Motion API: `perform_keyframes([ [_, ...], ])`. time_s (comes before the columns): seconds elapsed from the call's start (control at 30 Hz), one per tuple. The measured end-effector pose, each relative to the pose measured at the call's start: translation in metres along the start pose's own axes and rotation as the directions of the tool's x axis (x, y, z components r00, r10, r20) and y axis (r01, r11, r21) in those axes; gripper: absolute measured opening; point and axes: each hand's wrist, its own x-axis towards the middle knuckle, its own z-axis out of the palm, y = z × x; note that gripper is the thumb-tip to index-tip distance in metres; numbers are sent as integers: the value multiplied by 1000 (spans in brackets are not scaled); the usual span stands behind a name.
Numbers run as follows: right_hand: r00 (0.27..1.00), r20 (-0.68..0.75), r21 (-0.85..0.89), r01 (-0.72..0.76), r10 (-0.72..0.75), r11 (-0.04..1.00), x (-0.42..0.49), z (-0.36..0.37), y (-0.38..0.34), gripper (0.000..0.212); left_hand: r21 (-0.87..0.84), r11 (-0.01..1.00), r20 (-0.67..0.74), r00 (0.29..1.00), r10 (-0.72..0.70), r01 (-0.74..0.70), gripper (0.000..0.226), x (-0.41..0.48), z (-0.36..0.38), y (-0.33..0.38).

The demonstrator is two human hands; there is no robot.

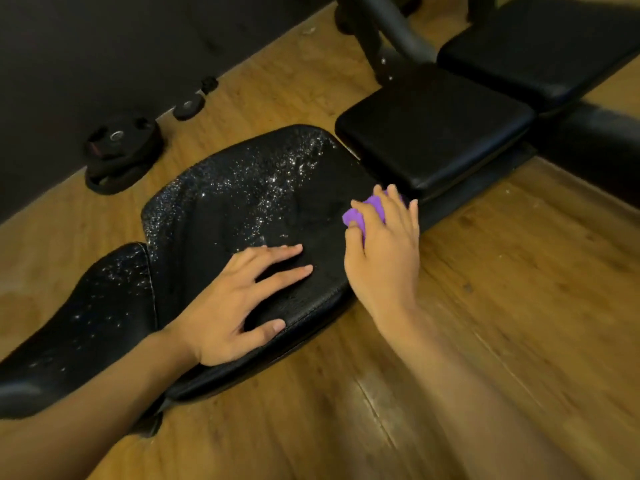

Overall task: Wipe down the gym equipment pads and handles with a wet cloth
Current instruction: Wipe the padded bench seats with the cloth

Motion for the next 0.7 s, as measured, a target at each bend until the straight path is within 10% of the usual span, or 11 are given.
perform_keyframes([
  [0.2, 913, 343, -221, 307, -221, 926, 46, -18, 1, 54, -27, 999, -2, 1000, -16, 16, 69, 0, -9, 4],
  [0.7, 887, 418, -321, 345, -195, 882, 47, -20, -11, 79, -13, 1000, -85, 996, 10, -11, 67, 1, 0, -8],
])
